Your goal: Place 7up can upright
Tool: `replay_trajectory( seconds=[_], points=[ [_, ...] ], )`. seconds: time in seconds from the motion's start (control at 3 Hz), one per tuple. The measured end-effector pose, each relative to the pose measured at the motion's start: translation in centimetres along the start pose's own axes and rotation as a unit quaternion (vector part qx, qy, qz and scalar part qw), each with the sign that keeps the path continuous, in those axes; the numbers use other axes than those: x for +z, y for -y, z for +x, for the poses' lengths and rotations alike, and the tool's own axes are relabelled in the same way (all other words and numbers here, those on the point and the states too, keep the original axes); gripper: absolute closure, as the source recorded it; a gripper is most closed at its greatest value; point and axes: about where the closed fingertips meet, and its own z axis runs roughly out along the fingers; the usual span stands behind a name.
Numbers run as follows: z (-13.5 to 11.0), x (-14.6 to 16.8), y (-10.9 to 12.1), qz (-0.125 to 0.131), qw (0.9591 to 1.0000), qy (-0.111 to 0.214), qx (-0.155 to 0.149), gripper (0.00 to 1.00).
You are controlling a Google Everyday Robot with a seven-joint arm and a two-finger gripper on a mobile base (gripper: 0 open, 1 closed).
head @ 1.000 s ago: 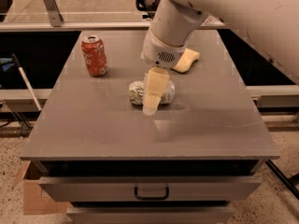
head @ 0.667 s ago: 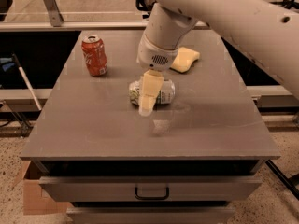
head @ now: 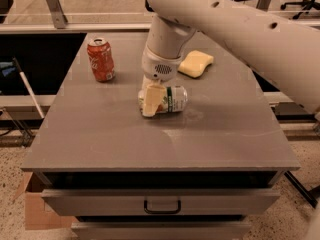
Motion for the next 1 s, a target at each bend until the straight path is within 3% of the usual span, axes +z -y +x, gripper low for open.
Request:
replay_trajectory(
  seconds=[0.33, 0.67, 1.0],
  points=[
    [0.1, -0.5, -0.1, 0.002, 1.0000, -0.003, 0.005, 0.78],
    [-1.4, -5.9, -0.1, 0.055, 0.9964, 0.064, -0.005, 0.99],
    [-1.2, -10.4, 0.2, 0.095, 0.9804, 0.173, 0.004, 1.00]
  ],
)
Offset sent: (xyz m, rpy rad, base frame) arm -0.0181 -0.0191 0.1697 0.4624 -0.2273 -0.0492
